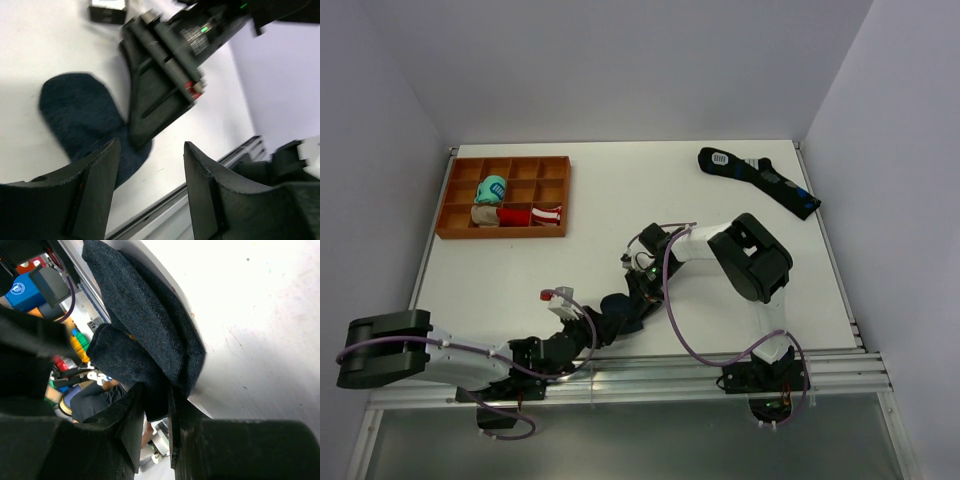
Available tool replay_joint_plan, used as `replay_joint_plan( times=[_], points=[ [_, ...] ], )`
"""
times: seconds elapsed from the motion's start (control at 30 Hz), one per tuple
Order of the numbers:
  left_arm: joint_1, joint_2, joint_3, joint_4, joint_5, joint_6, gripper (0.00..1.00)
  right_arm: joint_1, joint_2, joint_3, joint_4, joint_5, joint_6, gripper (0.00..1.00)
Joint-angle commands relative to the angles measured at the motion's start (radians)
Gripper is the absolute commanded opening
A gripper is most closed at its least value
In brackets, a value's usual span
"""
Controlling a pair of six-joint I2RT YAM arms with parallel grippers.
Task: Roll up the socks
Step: Roll the sock at the center of the board.
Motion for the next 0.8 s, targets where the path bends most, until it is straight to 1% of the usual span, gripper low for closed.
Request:
replay_joint_plan(
  times=[0.0,0.07,0.17,0.27,0.47,0.6,0.77],
  points=[
    [-0.02,0.042,-0.194,-0.135,-0.033,-0.055,0.59,0.002,0.03,-0.043,-0.018,0.197,-0.029,0.12],
    [-0.029,0.125,-0.156,-0.164,-0.049,-0.095,0.59,0.002,0.026,-0.04,-0.022,0.2,-0.032,0.12],
    [-0.045,0.173,-0.182,-0.092,-0.055,-0.128,0.59,0.004,0.024,-0.043,-0.022,0.2,-0.035,0.12],
    [-0.06,0.148,-0.183,-0.126,-0.075,-0.158,0.6,0.002,0.025,-0.042,-0.022,0.198,-0.034,0.12],
    [-0.068,0.133,-0.165,-0.172,-0.076,-0.147,0.59,0.002,0.024,-0.046,-0.018,0.197,-0.038,0.12],
    [-0.066,0.13,-0.14,-0.226,-0.102,-0.142,0.59,0.002,0.024,-0.046,-0.019,0.2,-0.038,0.12],
    [-0.066,0.029,-0.127,-0.304,-0.136,-0.109,0.6,0.002,0.029,-0.049,-0.018,0.2,-0.04,0.12]
  ],
)
